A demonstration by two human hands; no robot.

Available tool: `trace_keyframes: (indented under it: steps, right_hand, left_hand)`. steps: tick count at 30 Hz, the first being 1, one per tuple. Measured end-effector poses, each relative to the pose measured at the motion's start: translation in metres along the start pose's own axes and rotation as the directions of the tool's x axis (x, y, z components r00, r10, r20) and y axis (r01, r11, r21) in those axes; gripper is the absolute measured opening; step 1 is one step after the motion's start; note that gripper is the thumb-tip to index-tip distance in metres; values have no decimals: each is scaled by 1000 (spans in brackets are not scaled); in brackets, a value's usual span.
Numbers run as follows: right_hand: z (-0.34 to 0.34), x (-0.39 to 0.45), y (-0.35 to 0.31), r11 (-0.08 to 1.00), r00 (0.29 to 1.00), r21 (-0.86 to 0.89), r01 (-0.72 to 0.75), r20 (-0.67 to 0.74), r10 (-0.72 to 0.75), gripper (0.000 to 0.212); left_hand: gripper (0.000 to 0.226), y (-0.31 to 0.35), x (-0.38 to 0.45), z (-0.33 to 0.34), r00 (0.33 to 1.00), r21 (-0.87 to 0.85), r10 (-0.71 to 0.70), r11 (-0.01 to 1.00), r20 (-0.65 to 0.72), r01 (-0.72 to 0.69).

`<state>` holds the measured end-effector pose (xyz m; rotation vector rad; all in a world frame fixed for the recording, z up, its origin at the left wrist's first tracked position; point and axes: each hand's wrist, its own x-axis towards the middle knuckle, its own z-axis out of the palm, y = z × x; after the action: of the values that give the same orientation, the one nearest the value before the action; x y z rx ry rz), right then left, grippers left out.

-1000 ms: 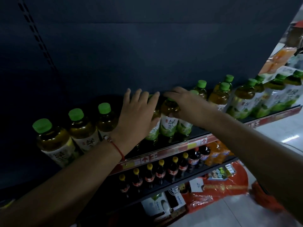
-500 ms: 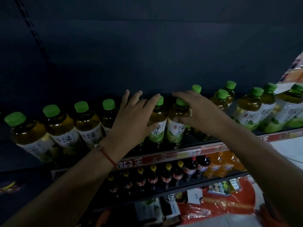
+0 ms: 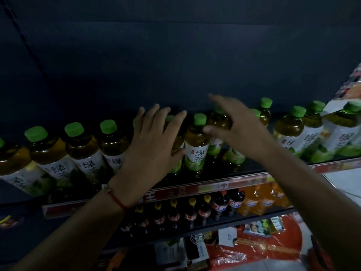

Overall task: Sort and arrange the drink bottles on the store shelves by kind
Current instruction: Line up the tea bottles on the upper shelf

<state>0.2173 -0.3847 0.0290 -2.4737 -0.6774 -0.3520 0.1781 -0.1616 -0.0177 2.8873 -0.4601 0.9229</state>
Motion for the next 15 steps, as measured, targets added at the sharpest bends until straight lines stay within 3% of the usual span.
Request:
trace_keyframes:
  steps: [2,5,8,15]
  right_hand:
    - [-18,0,22,992,991,-78,-102,-99,94,78]
    - [-22,-3,49,947,978,-256,-193,30,207,90]
    - [-17,-7,68,942,988,-312,-124,53,147,84]
    - [-29,-3,76,943,997,-329,-43,52,63,87]
  left_hand:
    - [87,17,12,3,1000,17,30,999,6,-30]
    - [98,34,33,9,993,56,29,998,111,-36]
    - [96,41,42,17,984,65,26,997,178,-38]
    - [89,41,41,23,989,56,-26,998,145,18]
